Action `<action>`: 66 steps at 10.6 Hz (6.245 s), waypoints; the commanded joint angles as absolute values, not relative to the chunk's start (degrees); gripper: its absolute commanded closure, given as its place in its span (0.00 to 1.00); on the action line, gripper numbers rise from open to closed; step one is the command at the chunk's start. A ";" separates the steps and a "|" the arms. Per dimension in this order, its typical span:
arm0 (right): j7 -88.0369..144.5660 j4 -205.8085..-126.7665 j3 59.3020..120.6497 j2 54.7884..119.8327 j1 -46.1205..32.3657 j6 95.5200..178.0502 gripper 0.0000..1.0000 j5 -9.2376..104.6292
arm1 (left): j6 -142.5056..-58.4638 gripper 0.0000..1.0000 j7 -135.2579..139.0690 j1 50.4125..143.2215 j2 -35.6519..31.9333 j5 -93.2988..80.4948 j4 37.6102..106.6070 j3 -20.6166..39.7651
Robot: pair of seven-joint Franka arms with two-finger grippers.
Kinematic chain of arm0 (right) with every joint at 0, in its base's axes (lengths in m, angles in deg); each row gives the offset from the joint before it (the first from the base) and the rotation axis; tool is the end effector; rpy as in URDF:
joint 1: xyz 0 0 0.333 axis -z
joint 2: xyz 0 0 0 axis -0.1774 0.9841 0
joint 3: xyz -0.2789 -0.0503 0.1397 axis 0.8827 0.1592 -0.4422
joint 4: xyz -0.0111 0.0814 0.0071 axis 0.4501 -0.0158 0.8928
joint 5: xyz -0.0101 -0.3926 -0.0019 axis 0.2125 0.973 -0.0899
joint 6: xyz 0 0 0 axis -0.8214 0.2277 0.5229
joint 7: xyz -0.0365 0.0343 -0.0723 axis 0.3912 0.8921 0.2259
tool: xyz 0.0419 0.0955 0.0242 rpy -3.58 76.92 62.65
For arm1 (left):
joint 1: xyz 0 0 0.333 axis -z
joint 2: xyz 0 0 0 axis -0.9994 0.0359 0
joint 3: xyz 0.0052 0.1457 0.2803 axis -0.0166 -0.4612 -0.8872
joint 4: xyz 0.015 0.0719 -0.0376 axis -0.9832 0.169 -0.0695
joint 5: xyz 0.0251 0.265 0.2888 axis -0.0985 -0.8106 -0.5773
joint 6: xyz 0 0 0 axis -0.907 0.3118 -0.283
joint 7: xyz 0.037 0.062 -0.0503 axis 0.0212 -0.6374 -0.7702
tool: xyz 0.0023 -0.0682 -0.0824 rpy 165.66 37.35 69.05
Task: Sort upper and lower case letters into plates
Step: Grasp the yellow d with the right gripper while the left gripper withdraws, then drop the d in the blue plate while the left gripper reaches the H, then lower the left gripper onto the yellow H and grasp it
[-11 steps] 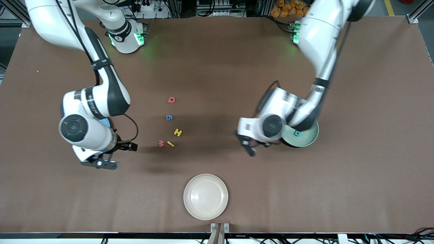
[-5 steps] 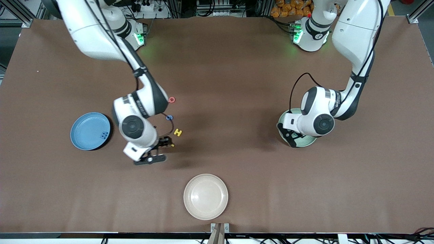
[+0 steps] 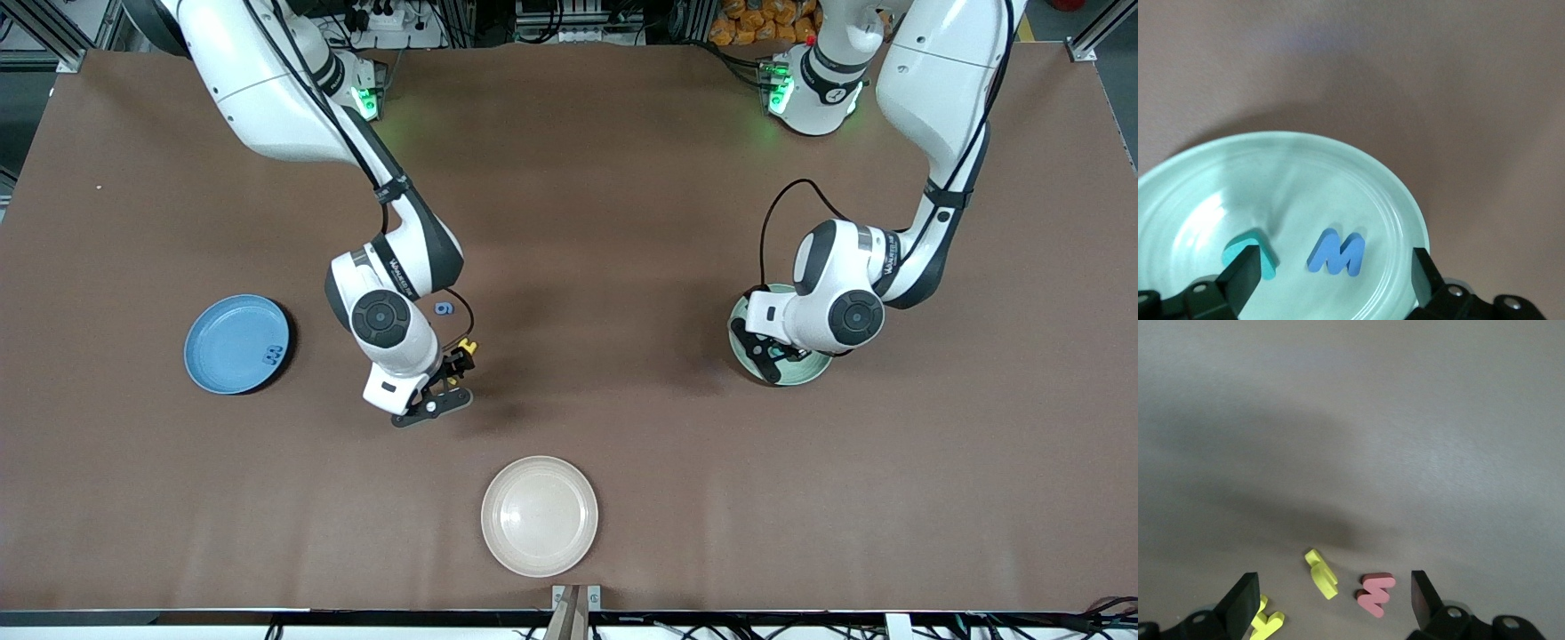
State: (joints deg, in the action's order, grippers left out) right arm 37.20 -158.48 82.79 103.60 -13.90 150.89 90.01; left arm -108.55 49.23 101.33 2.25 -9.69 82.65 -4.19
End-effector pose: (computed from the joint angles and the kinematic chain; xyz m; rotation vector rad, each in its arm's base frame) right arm 0.6285 0.2986 0.2255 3.0120 0.6684 -0.0129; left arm 0.5676 -0.1856 0.2016 2.6304 -1.3562 -0.3433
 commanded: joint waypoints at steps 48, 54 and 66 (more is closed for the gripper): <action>22.31 -181.17 84.18 85.72 23.41 149.47 0.00 93.06 | -174.04 0.00 1.00 148.30 39.84 -3.79 43.15 -17.15; 22.40 -181.00 84.18 88.10 23.23 153.00 0.00 95.51 | -173.78 0.00 -0.16 148.76 44.06 -3.79 40.69 -18.68; 22.31 -180.47 84.18 88.28 23.40 153.00 0.00 95.97 | -169.93 0.00 -3.16 152.28 47.75 -3.88 36.04 -23.25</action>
